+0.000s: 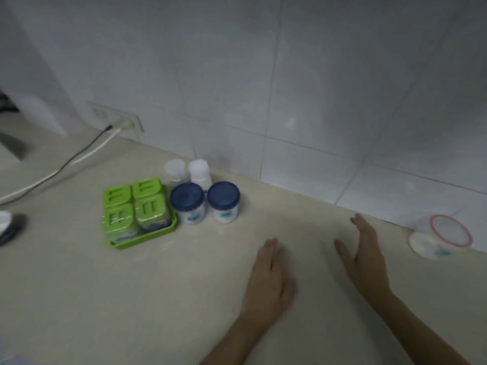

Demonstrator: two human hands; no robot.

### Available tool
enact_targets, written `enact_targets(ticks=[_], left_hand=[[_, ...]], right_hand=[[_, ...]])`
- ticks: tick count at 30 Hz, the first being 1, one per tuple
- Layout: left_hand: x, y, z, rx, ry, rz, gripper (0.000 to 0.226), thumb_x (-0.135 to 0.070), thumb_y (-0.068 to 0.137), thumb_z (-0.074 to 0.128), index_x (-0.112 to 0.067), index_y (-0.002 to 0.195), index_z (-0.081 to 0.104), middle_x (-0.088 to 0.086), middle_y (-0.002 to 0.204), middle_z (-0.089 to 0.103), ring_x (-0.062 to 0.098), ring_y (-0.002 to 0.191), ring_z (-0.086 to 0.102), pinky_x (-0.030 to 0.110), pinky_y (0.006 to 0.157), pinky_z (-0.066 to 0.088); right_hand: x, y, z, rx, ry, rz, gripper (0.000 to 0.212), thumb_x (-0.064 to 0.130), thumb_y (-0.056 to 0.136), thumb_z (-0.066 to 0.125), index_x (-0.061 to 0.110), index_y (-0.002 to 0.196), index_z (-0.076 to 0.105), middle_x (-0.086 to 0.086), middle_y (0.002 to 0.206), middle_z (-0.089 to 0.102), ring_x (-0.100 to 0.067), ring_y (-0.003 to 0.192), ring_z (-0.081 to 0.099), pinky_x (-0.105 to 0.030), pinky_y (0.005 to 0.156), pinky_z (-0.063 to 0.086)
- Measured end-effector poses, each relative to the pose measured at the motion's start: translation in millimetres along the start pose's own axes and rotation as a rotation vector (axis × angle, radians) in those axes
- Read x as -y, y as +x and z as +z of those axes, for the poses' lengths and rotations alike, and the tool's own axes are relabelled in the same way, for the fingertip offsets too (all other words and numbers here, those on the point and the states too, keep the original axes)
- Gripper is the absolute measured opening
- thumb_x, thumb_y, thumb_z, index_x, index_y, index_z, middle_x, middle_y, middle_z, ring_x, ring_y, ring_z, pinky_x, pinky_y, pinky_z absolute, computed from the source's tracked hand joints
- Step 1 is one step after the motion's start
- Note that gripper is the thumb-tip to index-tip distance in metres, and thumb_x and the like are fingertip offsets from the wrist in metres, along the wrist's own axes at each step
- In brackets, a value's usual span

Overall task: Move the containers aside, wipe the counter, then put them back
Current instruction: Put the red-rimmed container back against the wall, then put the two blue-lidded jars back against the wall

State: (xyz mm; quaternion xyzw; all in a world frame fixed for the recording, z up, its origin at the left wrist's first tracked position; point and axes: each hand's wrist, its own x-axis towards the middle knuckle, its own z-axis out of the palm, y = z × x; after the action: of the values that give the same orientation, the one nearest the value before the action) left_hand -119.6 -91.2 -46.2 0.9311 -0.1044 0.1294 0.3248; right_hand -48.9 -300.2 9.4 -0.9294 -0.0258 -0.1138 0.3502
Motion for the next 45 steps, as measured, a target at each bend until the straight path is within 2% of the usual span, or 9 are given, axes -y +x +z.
enact_targets(ticks=[3,6,10,18,26,29,34,41,45], left_hand=[[58,26,-71,-0.196,0.091,-0.137,0.068,-0.019,0.075,0.054,-0.005,0.139,0.033,0.018,0.152,0.027,0.029,0.141,0.020,0.032,0.118,0.014],[116,47,-130,-0.297,0.174,-0.304,0.063,-0.014,0.079,0.062,-0.003,0.136,0.038,0.021,0.151,0.028,0.035,0.142,0.023,0.043,0.117,0.023],[159,59,-163,-0.236,0.242,-0.409,0.069,-0.044,0.075,0.061,-0.006,0.129,0.044,0.021,0.136,0.043,0.037,0.127,0.039,0.045,0.106,0.036],[182,79,-149,-0.212,0.305,-0.435,0.075,-0.065,0.063,0.048,-0.009,0.112,0.058,0.013,0.102,0.064,0.034,0.100,0.057,0.053,0.105,0.033],[170,79,-148,-0.225,0.348,-0.286,0.073,-0.064,0.059,0.055,-0.013,0.111,0.061,0.009,0.096,0.063,0.030,0.096,0.052,0.052,0.100,0.040],[151,79,-135,-0.194,0.262,-0.290,0.069,-0.059,0.058,0.063,-0.011,0.108,0.061,0.012,0.100,0.060,0.033,0.094,0.053,0.040,0.084,0.048],[116,87,-107,-0.167,0.051,-0.403,0.069,-0.042,0.061,0.082,-0.014,0.116,0.052,0.008,0.118,0.049,0.026,0.104,0.053,0.032,0.079,0.047],[22,98,-26,-0.024,-0.220,-0.231,0.063,-0.038,0.055,0.085,-0.030,0.107,0.050,-0.014,0.108,0.045,0.004,0.093,0.052,0.009,0.070,0.041],[-30,110,26,0.072,-0.301,-0.122,0.064,-0.039,0.054,0.085,-0.033,0.105,0.048,-0.015,0.109,0.045,0.000,0.098,0.052,0.008,0.075,0.043]], right_hand=[[63,22,54,0.163,0.032,-0.141,0.059,0.021,0.085,0.066,0.005,0.134,0.039,-0.015,0.141,0.042,-0.025,0.133,0.039,-0.025,0.111,0.026],[128,39,110,0.366,0.049,-0.152,0.076,0.033,0.078,0.072,0.010,0.139,0.033,-0.011,0.148,0.031,-0.023,0.138,0.031,-0.030,0.113,0.026],[185,56,161,0.414,0.019,-0.170,0.094,0.044,0.069,0.076,0.020,0.144,0.025,-0.013,0.152,0.021,-0.029,0.138,0.027,-0.040,0.109,0.032],[181,69,192,0.309,-0.262,-0.236,0.058,0.032,0.077,0.064,0.028,0.131,0.046,-0.013,0.129,0.045,-0.034,0.114,0.043,-0.039,0.091,0.042],[137,48,140,0.338,-0.145,-0.181,0.066,0.039,0.072,0.072,0.028,0.131,0.046,-0.009,0.126,0.040,-0.026,0.109,0.050,-0.030,0.090,0.048],[102,41,106,0.320,-0.157,-0.140,0.066,0.039,0.072,0.073,0.027,0.131,0.047,-0.007,0.129,0.039,-0.025,0.112,0.050,-0.029,0.091,0.048],[55,39,50,0.282,-0.209,-0.030,0.066,0.042,0.073,0.073,0.026,0.131,0.046,-0.007,0.129,0.039,-0.024,0.112,0.050,-0.031,0.090,0.049],[-15,37,-33,0.186,-0.313,0.150,0.069,0.047,0.072,0.072,0.028,0.132,0.044,-0.006,0.129,0.039,-0.025,0.111,0.051,-0.034,0.086,0.049],[-55,35,-66,0.167,-0.374,0.187,0.067,0.049,0.070,0.073,0.027,0.128,0.050,-0.007,0.124,0.047,-0.027,0.106,0.055,-0.035,0.085,0.049]])
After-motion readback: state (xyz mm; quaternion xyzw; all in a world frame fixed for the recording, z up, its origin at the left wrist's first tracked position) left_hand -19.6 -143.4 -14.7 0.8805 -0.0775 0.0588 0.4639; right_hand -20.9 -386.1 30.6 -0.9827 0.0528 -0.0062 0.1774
